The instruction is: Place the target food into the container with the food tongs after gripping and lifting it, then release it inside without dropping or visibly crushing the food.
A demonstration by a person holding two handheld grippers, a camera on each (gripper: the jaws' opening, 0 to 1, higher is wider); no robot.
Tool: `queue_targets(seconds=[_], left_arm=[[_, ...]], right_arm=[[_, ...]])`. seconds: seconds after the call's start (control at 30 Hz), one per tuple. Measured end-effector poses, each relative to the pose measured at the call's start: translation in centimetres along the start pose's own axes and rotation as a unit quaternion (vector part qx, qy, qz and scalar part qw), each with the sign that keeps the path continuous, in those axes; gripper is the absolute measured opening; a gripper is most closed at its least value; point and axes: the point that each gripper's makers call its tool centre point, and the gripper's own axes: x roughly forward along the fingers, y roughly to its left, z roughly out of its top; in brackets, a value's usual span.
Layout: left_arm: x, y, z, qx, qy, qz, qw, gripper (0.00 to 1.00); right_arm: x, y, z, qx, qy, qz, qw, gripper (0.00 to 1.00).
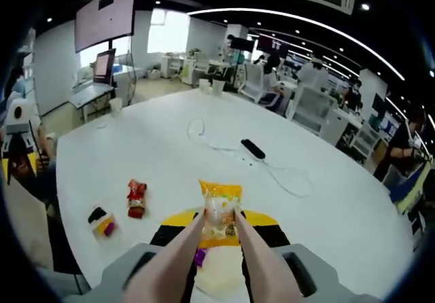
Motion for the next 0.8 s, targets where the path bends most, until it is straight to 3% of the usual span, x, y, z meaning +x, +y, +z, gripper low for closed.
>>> queue_targets(seconds=[0.8], left_arm=[[-0.12, -0.38, -0.10, 0.003, 0.007, 0.000, 1.0000, 0.41]], right_arm=[[-0.13, -0.52, 0.41, -0.011, -0.012, -0.011, 0.9998, 0.25]])
